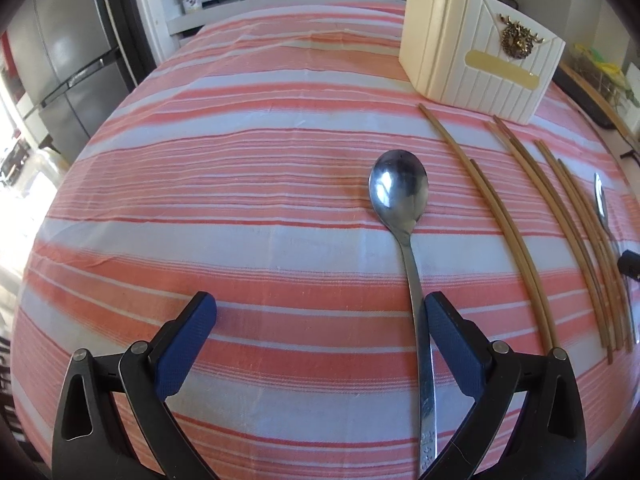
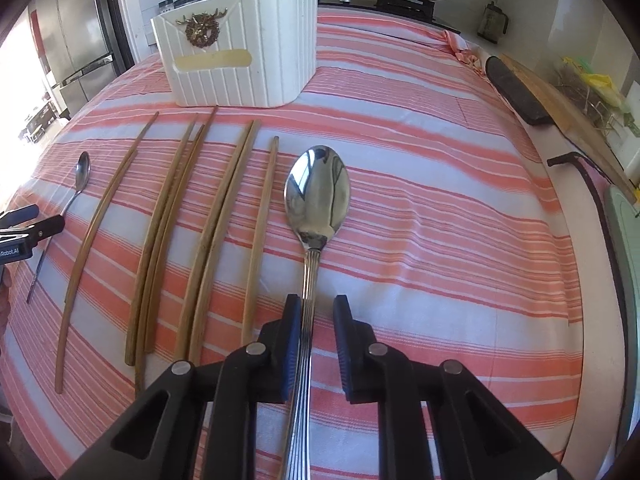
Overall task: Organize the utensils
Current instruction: 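Close the left gripper on one spoon handle while the right gripper grasps the other spoon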
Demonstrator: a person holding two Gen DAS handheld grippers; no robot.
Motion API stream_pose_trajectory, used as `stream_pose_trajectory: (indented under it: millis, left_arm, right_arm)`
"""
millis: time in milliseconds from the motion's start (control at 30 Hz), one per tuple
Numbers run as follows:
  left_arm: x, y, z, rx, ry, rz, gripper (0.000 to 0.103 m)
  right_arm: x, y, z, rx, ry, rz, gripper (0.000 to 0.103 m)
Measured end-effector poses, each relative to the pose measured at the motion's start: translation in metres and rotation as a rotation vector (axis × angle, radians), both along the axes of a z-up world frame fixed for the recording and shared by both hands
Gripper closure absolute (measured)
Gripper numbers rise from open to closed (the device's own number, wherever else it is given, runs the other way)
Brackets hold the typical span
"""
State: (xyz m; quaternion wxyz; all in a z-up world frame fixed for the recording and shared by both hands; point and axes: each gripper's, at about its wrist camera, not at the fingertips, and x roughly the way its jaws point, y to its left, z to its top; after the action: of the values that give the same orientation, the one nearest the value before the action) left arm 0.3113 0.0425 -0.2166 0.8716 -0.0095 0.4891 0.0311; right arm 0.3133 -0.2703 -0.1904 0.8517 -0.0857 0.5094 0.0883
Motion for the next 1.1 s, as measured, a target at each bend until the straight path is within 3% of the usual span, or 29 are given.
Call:
stream_pose_trajectory:
  millis: [333,800,933,1100]
  left_arm:
    - [-0.003,0.001,0.000,-0.001,0.004,-0.034,0.000]
    - [-0.005,0.027,0.002,-0.015,0.059,-0.113,0.000]
    - [0.005,0.019,0.002,-0.015,0.066,-0.162,0.000]
    - [0.027,-0.001,0.002,-0.001,0.071,-0.245,0.000]
  right_arm:
    - [-0.010,-0.016,0.002,-0.019,0.001,-0.049,0.086]
    - [-0.014,-0.027,0.003,-0.004,0.023,-0.008,0.085]
    - [-0.008,-0.032,0.005,0.030,0.028,0.005,0.053]
    - [0.002,-0.031,0.008,0.047,0.012,0.041,0.052]
